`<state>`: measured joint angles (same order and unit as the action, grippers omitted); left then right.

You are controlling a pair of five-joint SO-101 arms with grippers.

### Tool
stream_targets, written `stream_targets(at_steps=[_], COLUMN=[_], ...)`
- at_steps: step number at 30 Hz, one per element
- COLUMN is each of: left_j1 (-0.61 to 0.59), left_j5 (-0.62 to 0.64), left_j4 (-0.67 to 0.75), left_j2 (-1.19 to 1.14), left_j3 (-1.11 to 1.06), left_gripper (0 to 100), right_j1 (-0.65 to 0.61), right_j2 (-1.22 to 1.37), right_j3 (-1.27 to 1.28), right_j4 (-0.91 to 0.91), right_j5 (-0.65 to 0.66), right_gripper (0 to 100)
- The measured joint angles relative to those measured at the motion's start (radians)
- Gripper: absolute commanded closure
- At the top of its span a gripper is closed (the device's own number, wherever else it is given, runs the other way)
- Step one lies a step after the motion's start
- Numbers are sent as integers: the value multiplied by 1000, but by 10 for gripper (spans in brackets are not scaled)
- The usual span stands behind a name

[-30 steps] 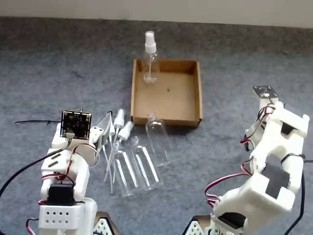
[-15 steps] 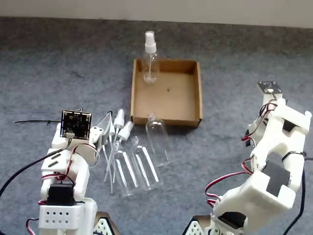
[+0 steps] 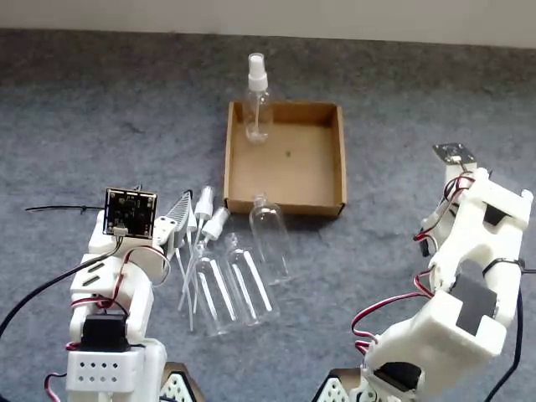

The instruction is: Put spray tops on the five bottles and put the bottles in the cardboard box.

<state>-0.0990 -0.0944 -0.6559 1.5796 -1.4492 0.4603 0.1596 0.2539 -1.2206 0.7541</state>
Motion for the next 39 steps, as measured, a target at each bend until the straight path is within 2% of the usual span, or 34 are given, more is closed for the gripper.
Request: stream_targets(at_steps=[20,23,28,33,36,39], left_j1=[0,0,0,0,0,-34], left_j5=[0,0,0,0,0,0], left_j4=[0,0,0,0,-5,-72], left_j2=[0,0,0,0,0,0], left_j3=[0,0,0,0,2,55], left_gripper=[748,748,748,748,748,748], right_j1=[-2,-2,0,0,0,-20], right_j2=[0,0,0,0,2,-48], right_j3=[38,38,38,38,9,-80], right_j4=[0,-3,-3,-18,-74,-112], right_j5=[17,20,20,20,-31,-94], right_gripper=[787,833,990,995,995,995])
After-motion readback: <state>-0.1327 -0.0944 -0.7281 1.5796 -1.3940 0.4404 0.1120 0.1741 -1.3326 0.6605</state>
